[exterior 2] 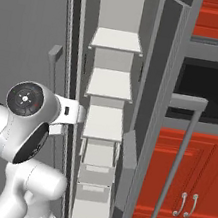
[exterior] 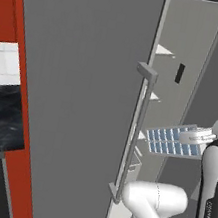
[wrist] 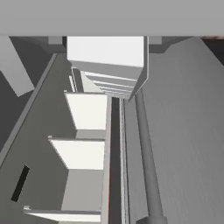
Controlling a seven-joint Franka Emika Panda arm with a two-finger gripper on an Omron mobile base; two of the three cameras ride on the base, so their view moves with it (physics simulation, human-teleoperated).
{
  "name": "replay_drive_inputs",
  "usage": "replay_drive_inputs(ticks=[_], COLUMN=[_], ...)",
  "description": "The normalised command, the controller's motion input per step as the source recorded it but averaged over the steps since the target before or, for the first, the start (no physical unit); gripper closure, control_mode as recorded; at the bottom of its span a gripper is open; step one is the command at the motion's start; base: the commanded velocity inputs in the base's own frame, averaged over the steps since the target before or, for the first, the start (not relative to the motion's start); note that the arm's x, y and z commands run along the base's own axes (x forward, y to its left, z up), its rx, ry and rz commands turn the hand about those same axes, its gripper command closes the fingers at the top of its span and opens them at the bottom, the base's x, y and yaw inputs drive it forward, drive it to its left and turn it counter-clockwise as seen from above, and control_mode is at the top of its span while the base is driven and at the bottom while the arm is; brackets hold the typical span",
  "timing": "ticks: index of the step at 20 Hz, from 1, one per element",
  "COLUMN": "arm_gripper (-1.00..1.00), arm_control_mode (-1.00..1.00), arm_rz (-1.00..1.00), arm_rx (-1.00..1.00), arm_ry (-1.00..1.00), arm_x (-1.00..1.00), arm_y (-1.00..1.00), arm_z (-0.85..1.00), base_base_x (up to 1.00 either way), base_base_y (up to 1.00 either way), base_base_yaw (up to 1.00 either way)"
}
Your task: The ice cube tray has been filled with water. Take the tray and place it in the freezer to make ice. Close the freezer door after placing the tray.
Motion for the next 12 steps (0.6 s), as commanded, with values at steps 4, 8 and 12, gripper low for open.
replay_drive_inputs(ticks=[4, 8, 12], arm_gripper=[1.0, 1.0, 1.0], arm_control_mode=[1.0, 1.0, 1.0], arm_rz=[0.0, 0.0, 0.0], arm_rx=[0.0, 0.0, 0.0], arm_ry=[0.0, 0.0, 0.0], arm_x=[0.0, 0.0, 0.0], arm_y=[0.0, 0.0, 0.0], arm_z=[0.0, 0.0, 0.0], base_base_x=[0.0, 0.0, 0.0], base_base_y=[-0.34, -0.38, -0.4], base_base_yaw=[0.18, 0.17, 0.16])
